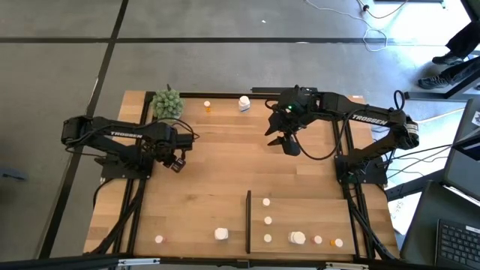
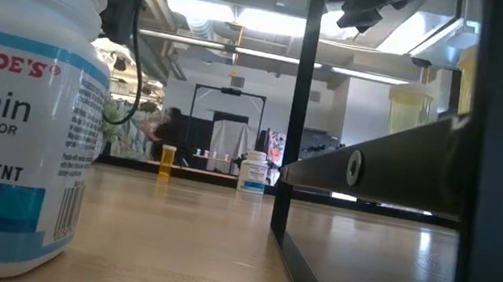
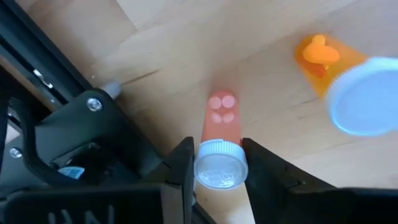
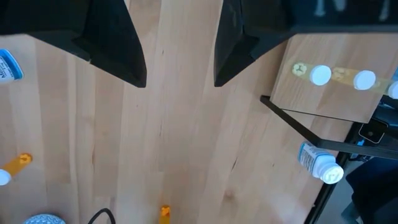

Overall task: Pick and place medicine bottles onto shelf by color
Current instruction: Put the top pink pill bottle on the shelf aligned with the other pink pill bottle

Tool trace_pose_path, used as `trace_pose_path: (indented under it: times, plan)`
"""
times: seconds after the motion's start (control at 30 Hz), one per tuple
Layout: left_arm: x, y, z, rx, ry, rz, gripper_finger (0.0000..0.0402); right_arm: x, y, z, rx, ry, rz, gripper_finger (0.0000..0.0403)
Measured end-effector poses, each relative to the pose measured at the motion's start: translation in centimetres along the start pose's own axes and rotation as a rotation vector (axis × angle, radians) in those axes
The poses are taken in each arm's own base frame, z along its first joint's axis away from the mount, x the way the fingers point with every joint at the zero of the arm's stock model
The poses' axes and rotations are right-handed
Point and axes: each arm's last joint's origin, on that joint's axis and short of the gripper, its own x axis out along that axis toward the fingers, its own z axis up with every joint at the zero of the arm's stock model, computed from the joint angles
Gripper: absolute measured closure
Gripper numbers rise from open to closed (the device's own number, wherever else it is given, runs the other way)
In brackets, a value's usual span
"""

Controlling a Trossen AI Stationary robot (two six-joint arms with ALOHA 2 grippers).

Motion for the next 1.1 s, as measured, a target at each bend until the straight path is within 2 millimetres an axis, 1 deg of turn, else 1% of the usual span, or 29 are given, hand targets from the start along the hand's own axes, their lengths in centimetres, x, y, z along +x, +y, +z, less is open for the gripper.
trace_pose_path:
  times: [0.1, 0.23, 0.37, 0.5, 0.63, 0.77, 0.87, 0.97, 1.1]
  plan:
    - [-0.7, 0.0, 0.0, 0.018, 0.008, 0.010, 0.0308, 0.0, 0.0, 0.0, -0.001, -0.001, 0.000, 0.0215]
    - [-2.2, -0.2, 0.0, 0.056, 0.011, 0.012, 0.0308, 0.0, 0.0, 0.1, -0.002, -0.004, -0.001, 0.0215]
    - [-4.4, -0.5, 0.2, 0.068, -0.007, -0.007, 0.0309, 0.0, 0.0, 0.2, -0.006, -0.022, 0.001, 0.0215]
    - [-7.3, -0.8, 0.2, 0.090, -0.040, -0.024, 0.0309, 0.0, 0.0, 0.3, -0.009, -0.037, 0.034, 0.0215]
    - [-10.6, -1.0, 0.2, 0.098, -0.119, -0.059, 0.0309, 0.0, 0.1, 0.4, -0.013, -0.056, 0.073, 0.0214]
    - [-13.8, -1.2, 0.3, 0.099, -0.229, -0.120, 0.0309, 0.0, 0.1, 0.5, -0.018, -0.068, 0.071, 0.0214]
    - [-16.0, -1.3, 0.4, 0.145, -0.322, -0.179, 0.0309, 0.0, 0.1, 0.6, -0.022, -0.077, 0.069, 0.0214]
    - [-17.6, -1.9, 0.7, 0.189, -0.417, -0.265, 0.0309, 0.0, 0.1, 0.7, -0.023, -0.080, 0.068, 0.0214]
    - [-19.1, -2.5, 1.1, 0.245, -0.522, -0.347, 0.0309, 0.0, 0.1, 0.7, -0.024, -0.082, 0.067, 0.0214]
